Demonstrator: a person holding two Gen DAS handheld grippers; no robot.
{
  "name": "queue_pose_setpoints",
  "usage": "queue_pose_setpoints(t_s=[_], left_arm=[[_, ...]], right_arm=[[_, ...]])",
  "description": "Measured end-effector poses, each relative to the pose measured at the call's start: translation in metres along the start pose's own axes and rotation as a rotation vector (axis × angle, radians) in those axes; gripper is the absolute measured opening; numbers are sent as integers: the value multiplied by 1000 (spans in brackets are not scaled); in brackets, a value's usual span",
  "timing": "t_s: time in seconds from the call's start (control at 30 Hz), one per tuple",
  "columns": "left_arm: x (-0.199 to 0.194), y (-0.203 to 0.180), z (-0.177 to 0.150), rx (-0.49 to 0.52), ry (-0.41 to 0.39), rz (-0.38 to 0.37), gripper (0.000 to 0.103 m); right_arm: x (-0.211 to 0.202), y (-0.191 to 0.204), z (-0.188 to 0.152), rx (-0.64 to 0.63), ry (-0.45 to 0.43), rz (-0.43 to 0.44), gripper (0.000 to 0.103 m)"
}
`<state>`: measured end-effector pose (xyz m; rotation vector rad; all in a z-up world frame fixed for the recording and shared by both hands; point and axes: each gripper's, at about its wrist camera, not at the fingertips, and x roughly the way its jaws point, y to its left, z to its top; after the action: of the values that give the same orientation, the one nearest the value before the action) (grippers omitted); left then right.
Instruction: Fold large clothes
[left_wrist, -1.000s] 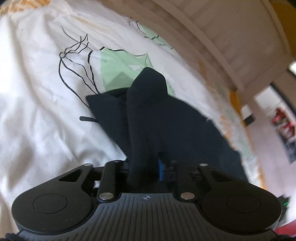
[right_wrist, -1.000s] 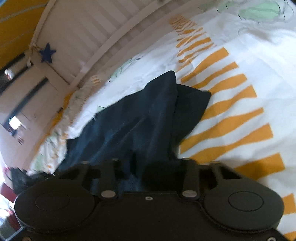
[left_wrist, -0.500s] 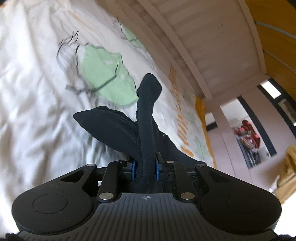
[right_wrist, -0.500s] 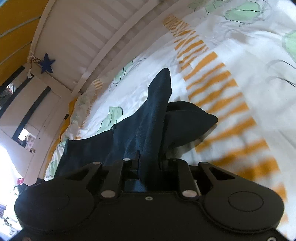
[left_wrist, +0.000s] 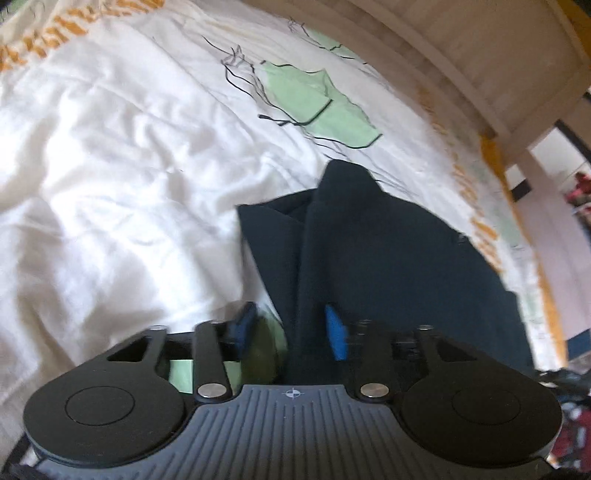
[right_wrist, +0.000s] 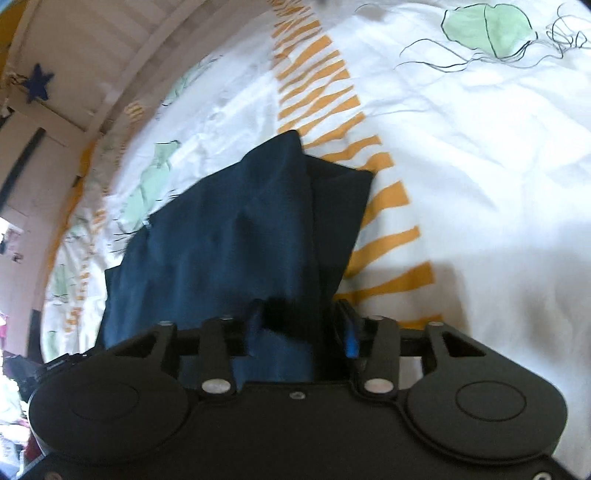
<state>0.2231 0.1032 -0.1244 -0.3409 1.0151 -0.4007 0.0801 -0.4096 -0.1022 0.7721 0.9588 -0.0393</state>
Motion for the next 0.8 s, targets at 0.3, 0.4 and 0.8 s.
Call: queue_pose_setpoints(t_s=[0.3,0.4,0.8], left_arm=[[-2,-22,-12,184,-91,126,58],[-17,-29,-15,210,-138,165,58],[-42,-124,-38,316,-277,66,72]], right_arm=[[15,8,4,-46,-78,43,78],[19,7,2,-64,-88,77,93],[24,28,-12,-236,-101,6,103]])
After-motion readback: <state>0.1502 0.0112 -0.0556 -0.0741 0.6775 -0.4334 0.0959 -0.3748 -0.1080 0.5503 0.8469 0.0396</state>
